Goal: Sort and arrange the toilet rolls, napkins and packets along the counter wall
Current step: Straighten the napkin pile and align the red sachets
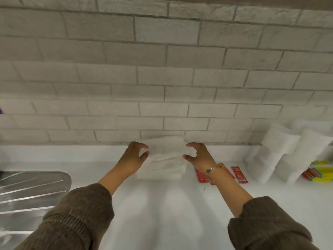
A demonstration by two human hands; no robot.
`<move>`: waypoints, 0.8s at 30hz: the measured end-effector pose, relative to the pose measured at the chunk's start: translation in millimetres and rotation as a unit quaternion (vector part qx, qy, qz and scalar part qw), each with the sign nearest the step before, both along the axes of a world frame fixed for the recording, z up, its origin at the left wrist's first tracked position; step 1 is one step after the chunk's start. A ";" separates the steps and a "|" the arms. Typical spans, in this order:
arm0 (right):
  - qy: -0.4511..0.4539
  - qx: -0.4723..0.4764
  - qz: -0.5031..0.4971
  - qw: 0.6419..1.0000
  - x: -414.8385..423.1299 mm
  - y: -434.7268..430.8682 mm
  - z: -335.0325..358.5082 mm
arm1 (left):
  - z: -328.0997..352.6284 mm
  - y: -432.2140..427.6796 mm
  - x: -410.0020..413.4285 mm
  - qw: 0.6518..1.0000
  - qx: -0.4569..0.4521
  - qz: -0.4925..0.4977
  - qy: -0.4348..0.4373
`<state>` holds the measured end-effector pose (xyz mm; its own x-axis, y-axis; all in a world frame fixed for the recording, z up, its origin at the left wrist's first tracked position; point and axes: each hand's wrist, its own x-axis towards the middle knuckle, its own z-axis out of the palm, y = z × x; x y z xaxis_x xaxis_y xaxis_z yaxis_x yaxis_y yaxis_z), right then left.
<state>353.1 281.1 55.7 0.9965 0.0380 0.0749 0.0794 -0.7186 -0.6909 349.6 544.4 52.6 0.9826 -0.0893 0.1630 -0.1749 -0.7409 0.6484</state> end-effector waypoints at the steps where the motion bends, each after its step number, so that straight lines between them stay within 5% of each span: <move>1: 0.004 -0.003 -0.012 1.000 5.8 5.7 2.5 | 1.7 4.8 8.5 1.000 0.002 -0.012 0.004; 15: 0.027 -0.063 -0.037 0.997 51.9 21.5 -10.2 | -25.4 41.6 60.3 0.996 -0.016 -0.002 0.089; 24: 0.090 0.018 -0.097 0.991 71.8 39.1 -24.7 | -27.7 16.3 77.7 0.982 -0.116 0.081 0.125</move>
<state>424.9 320.2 30.9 0.9821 -0.1553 -0.1064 -0.1845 -0.6830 -0.7067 427.3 560.7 24.9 0.9928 0.0819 -0.0878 0.1190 -0.5734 0.8106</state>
